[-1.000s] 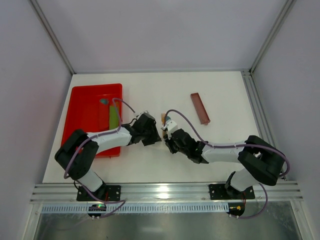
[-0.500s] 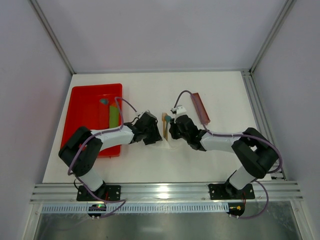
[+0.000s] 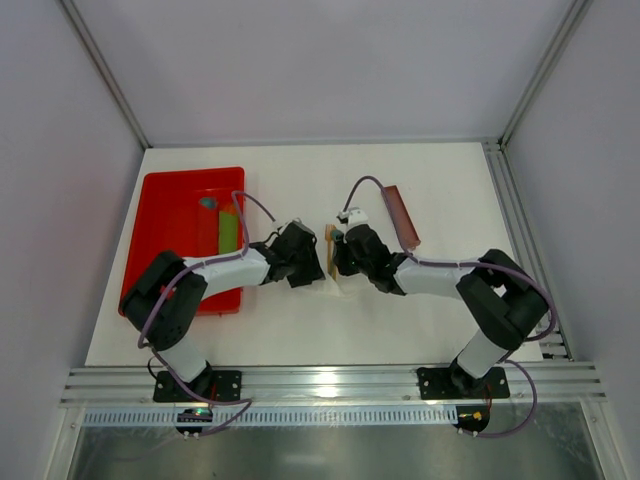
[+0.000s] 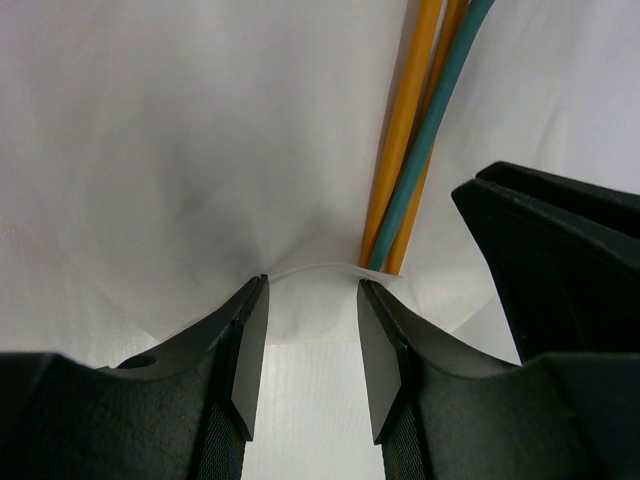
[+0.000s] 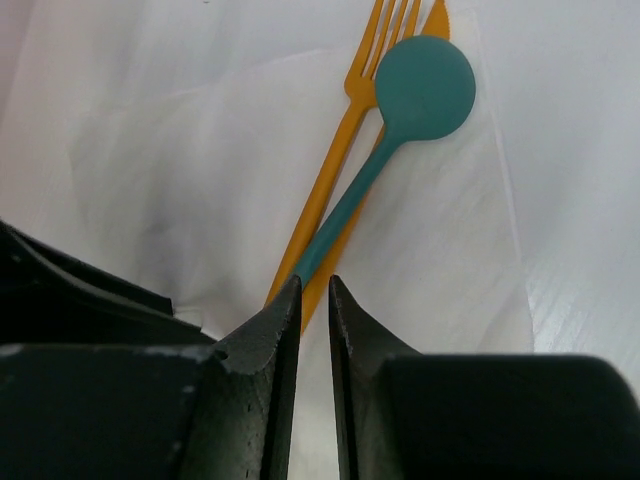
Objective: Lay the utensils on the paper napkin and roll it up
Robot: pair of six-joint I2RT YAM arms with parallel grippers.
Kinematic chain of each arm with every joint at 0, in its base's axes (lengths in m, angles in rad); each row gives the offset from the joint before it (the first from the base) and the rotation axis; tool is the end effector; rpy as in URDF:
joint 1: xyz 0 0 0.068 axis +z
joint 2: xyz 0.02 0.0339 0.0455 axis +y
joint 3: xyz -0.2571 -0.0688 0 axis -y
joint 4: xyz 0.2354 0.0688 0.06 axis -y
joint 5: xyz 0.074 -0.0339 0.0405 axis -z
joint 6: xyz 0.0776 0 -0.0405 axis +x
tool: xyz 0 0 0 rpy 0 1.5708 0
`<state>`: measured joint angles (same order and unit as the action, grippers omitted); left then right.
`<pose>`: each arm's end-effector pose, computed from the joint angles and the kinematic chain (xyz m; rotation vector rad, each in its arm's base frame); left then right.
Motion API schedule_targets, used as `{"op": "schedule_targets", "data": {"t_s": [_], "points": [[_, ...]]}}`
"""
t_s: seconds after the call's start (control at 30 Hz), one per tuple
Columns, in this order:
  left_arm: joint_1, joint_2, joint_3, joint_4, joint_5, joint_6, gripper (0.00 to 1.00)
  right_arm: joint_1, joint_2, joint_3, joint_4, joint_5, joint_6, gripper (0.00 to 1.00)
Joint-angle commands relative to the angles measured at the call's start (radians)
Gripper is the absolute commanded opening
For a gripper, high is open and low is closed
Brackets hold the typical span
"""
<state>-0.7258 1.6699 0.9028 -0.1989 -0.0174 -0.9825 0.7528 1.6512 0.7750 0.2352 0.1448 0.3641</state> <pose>0.2573 -0.2265 0.1245 -0.3484 2.6429 -0.6118 0.2691 0.2368 0.1371 -0.3529 2.2149 0.4578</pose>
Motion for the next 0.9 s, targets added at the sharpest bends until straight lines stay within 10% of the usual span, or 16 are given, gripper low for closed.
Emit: {"op": "schedule_targets", "data": {"t_s": [0.0, 0.3, 0.87], "points": [[0.003, -0.004, 0.036, -0.010, -0.004, 0.021, 0.45, -0.003, -0.123, -0.037, -0.037, -0.062, 0.019, 0.19], [0.003, 0.024, 0.058, 0.000, 0.011, 0.008, 0.45, 0.031, -0.217, -0.160, 0.009, -0.283, 0.082, 0.17], [0.003, 0.027, 0.061, -0.005, 0.011, 0.008, 0.45, 0.042, -0.097, -0.201, 0.073, -0.202, 0.151, 0.16]]}}
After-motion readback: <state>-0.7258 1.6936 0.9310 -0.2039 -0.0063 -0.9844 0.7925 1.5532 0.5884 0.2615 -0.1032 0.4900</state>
